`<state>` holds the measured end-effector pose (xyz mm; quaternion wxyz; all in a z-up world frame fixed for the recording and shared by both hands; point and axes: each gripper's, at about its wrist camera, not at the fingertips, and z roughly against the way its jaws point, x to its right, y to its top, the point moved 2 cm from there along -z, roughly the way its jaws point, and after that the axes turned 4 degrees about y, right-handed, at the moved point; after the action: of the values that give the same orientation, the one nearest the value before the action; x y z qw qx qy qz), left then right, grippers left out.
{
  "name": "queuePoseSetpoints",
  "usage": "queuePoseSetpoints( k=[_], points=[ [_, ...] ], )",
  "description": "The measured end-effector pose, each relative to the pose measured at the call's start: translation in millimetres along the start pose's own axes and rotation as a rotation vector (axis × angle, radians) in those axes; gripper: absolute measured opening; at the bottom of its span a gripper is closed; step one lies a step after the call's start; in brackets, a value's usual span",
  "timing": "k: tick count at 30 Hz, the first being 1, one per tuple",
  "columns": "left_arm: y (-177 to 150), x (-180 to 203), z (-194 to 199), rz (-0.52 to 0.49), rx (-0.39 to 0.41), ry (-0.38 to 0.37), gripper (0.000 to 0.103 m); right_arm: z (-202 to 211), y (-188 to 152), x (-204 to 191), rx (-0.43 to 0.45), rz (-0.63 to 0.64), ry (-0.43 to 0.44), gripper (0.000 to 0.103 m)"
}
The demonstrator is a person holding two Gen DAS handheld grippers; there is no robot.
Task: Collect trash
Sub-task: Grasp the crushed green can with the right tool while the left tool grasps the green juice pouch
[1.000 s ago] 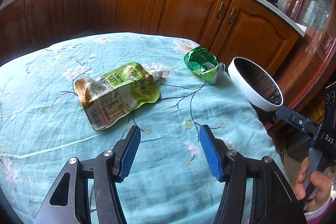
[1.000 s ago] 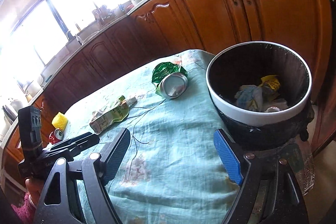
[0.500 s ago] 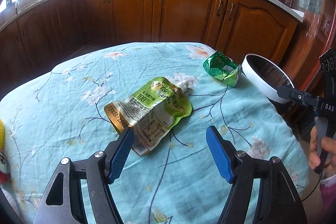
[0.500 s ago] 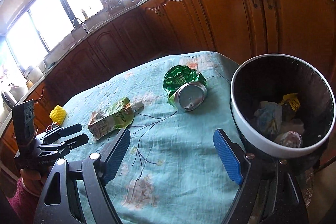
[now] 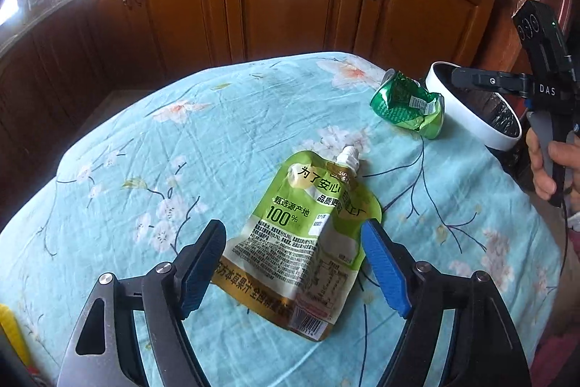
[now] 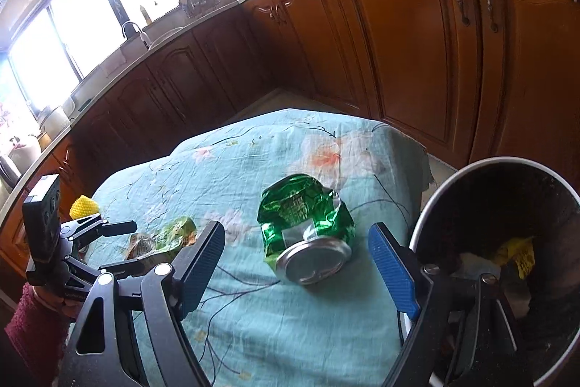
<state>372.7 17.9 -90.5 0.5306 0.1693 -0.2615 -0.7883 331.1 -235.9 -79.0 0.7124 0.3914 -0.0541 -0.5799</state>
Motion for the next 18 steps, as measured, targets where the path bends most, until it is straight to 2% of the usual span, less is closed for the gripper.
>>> queuePoseSetpoints(
  k=[4,11,12,13,15,17,18],
  points=[
    [2,-7,-25,0.004,-0.052,0.014,0.077,-25,13,5,-0.049,0.037,-0.039,0.083],
    [-6,4,-26,-0.039,-0.044,0.031,0.077,-56,8,11,-0.165,0.062,-0.061,0.08],
    [-7,7,-26,-0.052,-0.048,0.038,0.077,-57,5,9,-0.178,0.069,-0.061,0.073],
    [-9,9,-25,-0.058,-0.052,0.041,0.077,-58,2,6,-0.189,0.075,-0.056,0.061],
    [-12,14,-22,-0.045,-0.075,0.039,0.077,-58,-6,-2,-0.21,0.084,-0.039,0.046],
    [-16,16,-16,-0.014,-0.096,0.023,0.076,-54,-13,-11,-0.208,0.101,-0.034,0.044],
    [-18,17,-13,0.004,-0.104,0.012,0.076,-49,-17,-16,-0.198,0.11,-0.031,0.038]
  ],
)
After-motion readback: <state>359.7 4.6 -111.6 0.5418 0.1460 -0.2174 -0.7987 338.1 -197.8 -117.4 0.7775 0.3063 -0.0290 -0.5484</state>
